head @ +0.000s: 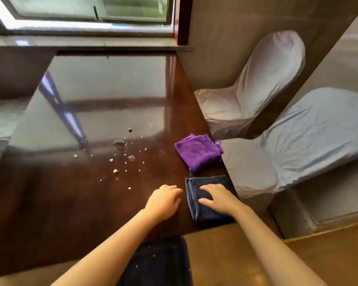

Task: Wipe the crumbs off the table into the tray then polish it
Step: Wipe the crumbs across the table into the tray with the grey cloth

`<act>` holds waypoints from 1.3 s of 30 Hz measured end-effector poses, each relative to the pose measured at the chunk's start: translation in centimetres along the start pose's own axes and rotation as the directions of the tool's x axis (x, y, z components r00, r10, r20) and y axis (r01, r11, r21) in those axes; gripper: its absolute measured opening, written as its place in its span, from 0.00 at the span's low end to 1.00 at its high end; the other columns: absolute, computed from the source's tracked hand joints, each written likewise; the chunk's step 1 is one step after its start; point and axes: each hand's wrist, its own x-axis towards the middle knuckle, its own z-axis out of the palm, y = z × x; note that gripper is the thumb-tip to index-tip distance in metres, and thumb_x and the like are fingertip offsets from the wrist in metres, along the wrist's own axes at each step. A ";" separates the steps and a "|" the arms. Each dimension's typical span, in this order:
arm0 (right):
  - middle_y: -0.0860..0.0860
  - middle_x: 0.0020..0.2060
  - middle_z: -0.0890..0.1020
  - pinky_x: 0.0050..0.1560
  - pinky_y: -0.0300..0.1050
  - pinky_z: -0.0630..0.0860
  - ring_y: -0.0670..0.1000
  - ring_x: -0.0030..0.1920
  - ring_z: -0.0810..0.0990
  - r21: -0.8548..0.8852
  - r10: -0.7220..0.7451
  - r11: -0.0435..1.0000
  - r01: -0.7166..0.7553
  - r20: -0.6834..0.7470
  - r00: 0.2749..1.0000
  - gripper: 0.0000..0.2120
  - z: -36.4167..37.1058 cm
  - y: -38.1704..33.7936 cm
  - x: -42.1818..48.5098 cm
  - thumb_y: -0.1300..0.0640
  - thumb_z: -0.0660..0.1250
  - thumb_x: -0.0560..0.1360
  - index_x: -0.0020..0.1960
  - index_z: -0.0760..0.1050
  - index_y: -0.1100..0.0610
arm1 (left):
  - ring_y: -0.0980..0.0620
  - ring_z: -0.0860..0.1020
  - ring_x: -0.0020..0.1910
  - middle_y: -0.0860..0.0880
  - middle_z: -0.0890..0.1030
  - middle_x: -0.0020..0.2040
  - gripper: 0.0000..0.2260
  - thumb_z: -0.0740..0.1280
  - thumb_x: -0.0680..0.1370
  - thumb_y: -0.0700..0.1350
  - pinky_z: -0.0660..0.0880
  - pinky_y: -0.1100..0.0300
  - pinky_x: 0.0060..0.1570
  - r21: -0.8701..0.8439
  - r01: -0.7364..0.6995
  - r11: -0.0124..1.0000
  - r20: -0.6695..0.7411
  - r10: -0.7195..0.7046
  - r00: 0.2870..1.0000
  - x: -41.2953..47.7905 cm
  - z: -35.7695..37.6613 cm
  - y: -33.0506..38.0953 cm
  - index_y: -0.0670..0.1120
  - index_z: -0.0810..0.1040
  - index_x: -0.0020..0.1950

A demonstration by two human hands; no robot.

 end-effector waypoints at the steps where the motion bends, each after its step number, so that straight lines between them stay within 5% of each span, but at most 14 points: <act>1: 0.53 0.72 0.65 0.70 0.54 0.61 0.56 0.72 0.61 -0.046 0.009 0.999 -0.009 0.001 1.000 0.30 0.8 0.4 0.0 0.43 0.63 0.74 0.72 0.61 0.53 | 0.45 0.67 0.68 0.47 0.72 0.69 0.16 0.58 0.78 0.48 0.66 0.52 0.66 0.025 0.018 1.000 0.006 -0.018 1.000 -0.5 0.7 0.0 0.51 0.72 0.65; 7: 0.48 0.76 0.40 0.72 0.61 0.38 0.56 0.75 0.35 -0.294 -0.058 0.955 0.048 -0.025 0.998 0.43 5.7 3.0 0.3 0.31 0.58 0.70 0.74 0.39 0.44 | 0.46 0.66 0.70 0.47 0.71 0.70 0.20 0.58 0.76 0.55 0.59 0.46 0.70 0.178 0.063 0.982 -0.225 -0.022 0.974 -5.1 4.3 -3.5 0.53 0.71 0.67; 12: 0.47 0.73 0.32 0.69 0.59 0.30 0.56 0.71 0.27 -0.393 -0.149 0.912 0.113 -0.063 0.987 0.42 6.7 3.7 1.7 0.24 0.43 0.66 0.70 0.29 0.41 | 0.49 0.58 0.73 0.47 0.64 0.73 0.28 0.42 0.77 0.63 0.47 0.46 0.71 0.119 0.368 0.922 -0.350 -0.308 0.885 -9.3 3.5 -10.6 0.52 0.64 0.71; 18: 0.48 0.72 0.29 0.68 0.60 0.27 0.55 0.71 0.25 -0.425 -0.242 0.880 0.214 -0.011 0.970 0.40 7.4 0.7 3.9 0.23 0.36 0.65 0.68 0.25 0.40 | 0.50 0.48 0.75 0.49 0.53 0.77 0.32 0.41 0.74 0.66 0.39 0.41 0.71 0.009 0.638 0.770 -0.380 -0.587 0.714 -10.9 2.7 -17.6 0.52 0.52 0.75; 27: 0.49 0.73 0.31 0.69 0.61 0.31 0.56 0.71 0.26 -0.403 -0.199 0.904 0.141 -0.107 0.974 0.42 8.5 -5.3 8.0 0.22 0.35 0.62 0.69 0.25 0.40 | 0.49 0.43 0.76 0.49 0.48 0.78 0.32 0.45 0.74 0.65 0.36 0.41 0.70 -0.049 0.729 0.683 -0.422 -0.676 0.605 -9.4 0.6 -22.7 0.53 0.48 0.75; 32: 0.50 0.74 0.32 0.70 0.63 0.33 0.59 0.73 0.31 -0.364 -0.126 0.930 0.049 -0.189 0.974 0.45 7.9 -7.8 12.4 0.21 0.37 0.61 0.68 0.25 0.41 | 0.49 0.44 0.76 0.48 0.49 0.78 0.32 0.43 0.73 0.65 0.39 0.41 0.71 -0.007 0.733 0.681 -0.389 -0.677 0.625 -9.3 0.3 -24.4 0.52 0.50 0.75; 39: 0.48 0.76 0.40 0.71 0.62 0.35 0.57 0.75 0.36 -0.282 -0.085 0.959 0.006 -0.268 0.960 0.44 6.9 -10.7 17.5 0.24 0.36 0.64 0.74 0.36 0.44 | 0.51 0.42 0.75 0.48 0.49 0.77 0.32 0.41 0.74 0.66 0.41 0.39 0.72 0.026 0.722 0.691 -0.387 -0.659 0.645 -9.3 0.4 -24.9 0.52 0.49 0.75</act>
